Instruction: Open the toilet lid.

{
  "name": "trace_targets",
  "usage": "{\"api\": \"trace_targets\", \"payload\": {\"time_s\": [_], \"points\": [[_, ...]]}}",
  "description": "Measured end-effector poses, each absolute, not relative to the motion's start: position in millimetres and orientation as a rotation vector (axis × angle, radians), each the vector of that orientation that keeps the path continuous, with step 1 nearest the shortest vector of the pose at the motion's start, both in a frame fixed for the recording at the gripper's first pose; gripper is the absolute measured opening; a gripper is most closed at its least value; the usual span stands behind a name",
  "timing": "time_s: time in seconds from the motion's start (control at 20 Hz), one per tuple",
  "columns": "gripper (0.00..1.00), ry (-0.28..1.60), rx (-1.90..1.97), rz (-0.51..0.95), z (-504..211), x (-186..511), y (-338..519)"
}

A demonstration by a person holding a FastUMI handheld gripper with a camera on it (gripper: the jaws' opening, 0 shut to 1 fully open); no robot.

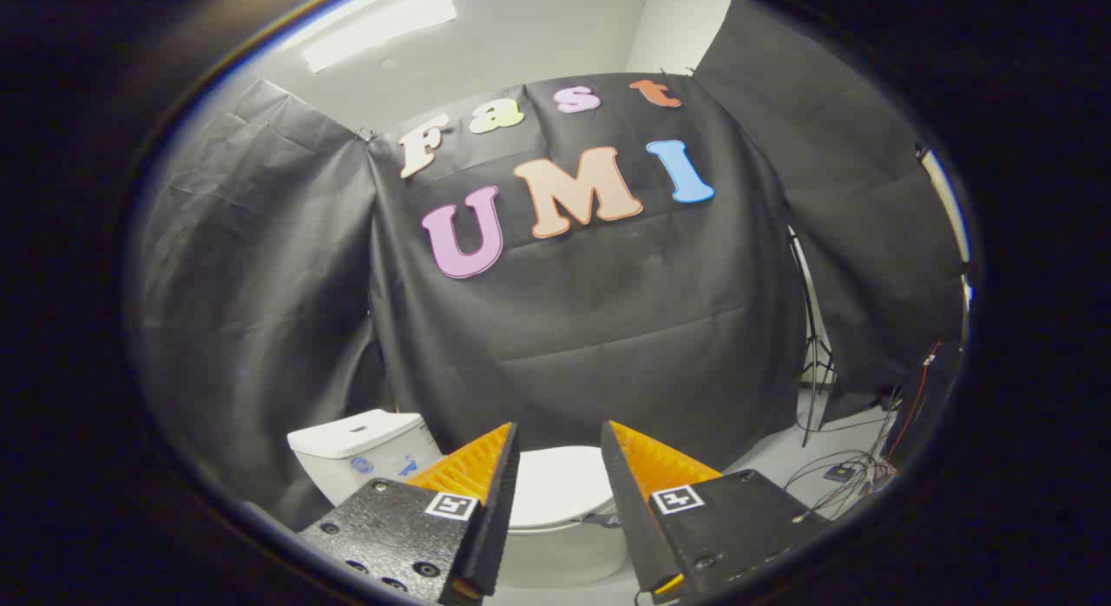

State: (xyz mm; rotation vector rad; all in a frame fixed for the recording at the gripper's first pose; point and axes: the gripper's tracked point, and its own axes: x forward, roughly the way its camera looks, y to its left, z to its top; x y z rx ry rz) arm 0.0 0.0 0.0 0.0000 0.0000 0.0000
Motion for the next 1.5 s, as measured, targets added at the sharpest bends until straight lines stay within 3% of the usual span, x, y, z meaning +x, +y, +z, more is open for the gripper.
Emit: {"api": "trace_targets", "payload": {"time_s": [1.5], "points": [[0.58,-0.059,0.107,-0.025,0.4,4.3,-11.4]]}}
